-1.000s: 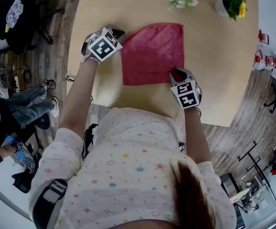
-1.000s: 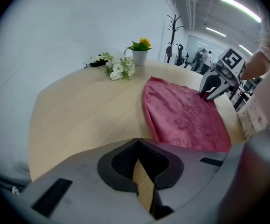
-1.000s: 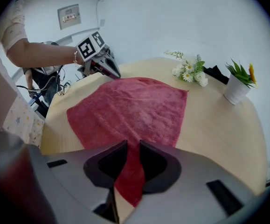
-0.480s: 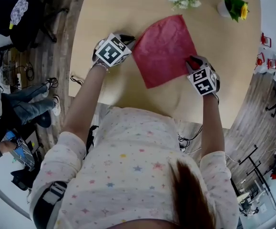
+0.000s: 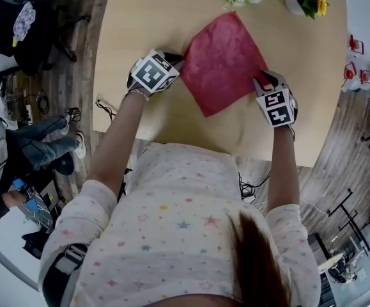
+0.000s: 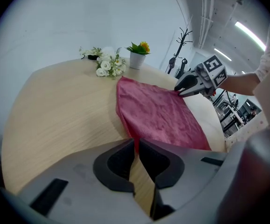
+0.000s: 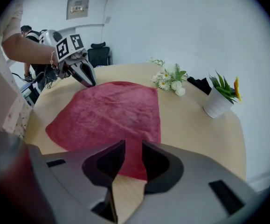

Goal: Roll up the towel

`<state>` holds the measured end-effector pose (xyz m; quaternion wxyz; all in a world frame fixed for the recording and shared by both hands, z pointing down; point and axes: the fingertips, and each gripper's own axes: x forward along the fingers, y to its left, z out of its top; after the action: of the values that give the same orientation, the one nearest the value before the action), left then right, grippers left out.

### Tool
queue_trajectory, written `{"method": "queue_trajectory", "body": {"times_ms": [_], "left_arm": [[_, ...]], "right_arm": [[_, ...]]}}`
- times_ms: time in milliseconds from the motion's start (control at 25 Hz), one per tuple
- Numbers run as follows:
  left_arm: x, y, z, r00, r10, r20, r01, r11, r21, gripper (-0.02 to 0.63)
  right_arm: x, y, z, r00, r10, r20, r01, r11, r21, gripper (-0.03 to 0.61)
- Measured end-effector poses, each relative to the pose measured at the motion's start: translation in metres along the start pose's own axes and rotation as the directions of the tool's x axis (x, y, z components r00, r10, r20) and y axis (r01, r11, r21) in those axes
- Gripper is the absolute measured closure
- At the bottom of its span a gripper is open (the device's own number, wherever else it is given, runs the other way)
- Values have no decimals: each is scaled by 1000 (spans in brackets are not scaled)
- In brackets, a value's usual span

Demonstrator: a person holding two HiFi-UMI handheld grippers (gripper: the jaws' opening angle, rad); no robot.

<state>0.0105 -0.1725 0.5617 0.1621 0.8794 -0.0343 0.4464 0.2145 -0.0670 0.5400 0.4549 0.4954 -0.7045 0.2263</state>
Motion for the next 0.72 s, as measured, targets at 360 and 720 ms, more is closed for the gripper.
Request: {"method": "queue_trajectory", "body": {"times_ms": [360,720], "left_arm": [[1,2,-4,1000,17,-24,-17,1000,-23,594],[-6,12,-18,996,65,-64,-66,998,-12,598]], "right_arm": [[-4,-7,-21,999,-36,0,36,989,141,430],[7,-9,-25,1000,-24,-20,27,990,140,431]]}}
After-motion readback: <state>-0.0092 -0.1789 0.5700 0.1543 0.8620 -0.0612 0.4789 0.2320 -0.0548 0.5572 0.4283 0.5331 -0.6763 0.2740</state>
